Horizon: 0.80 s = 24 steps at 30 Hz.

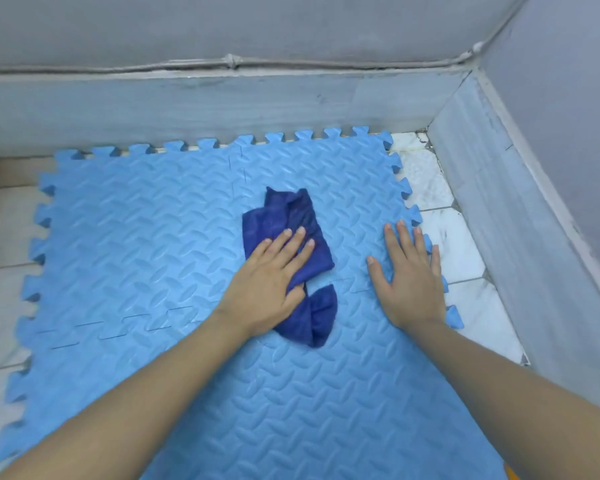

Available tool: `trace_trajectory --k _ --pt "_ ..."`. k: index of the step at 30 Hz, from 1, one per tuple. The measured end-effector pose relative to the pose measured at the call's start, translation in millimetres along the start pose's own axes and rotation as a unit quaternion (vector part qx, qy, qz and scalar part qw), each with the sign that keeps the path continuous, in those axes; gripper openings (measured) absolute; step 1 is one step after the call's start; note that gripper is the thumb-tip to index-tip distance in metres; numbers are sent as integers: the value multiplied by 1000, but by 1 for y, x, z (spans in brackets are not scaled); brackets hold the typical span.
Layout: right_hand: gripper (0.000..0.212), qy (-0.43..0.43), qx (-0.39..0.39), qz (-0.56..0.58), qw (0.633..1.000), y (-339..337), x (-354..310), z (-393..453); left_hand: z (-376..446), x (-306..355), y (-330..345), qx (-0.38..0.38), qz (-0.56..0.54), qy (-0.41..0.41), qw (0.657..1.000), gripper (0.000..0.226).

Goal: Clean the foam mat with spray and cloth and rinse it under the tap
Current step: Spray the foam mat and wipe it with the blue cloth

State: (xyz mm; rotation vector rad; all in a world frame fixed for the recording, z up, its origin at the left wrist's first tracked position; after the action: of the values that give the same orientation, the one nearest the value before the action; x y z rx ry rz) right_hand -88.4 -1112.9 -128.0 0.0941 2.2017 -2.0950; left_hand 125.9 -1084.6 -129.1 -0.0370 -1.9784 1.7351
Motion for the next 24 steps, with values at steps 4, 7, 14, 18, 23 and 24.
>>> trace_trajectory --k 4,7,14,18,23,24 --pt "67 -3 -3 -6 1000 3 0 0 -131 -36 -3 -25 -6 8 1000 73" --pt "68 -2 -4 -18 1000 1 -2 -2 -222 -115 -29 -20 15 -109 994 77" --pt "67 -4 -4 -29 1000 1 -7 0 -309 -151 -4 -10 82 -237 968 78" --pt "64 52 -17 -55 997 1 -6 -9 -271 34 37 -49 104 49 992 89" --pt "62 146 -63 5 987 7 -15 -45 -216 55 26 29 25 55 998 78" --pt "63 108 -72 14 991 8 -23 -57 -208 35 14 50 33 15 998 73"
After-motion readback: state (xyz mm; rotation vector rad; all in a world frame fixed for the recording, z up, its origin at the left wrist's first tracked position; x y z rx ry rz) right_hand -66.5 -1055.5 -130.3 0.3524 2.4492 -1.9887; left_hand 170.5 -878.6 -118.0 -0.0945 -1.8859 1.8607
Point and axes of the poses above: each hand's wrist, its own z-axis towards the middle knuckle, its own y-axis out of the palm, x = y × z, the point moved 9 cm from there along z, towards the middle knuckle, and after that the axes turned 4 degrees about -z, right-handed, at the moved point
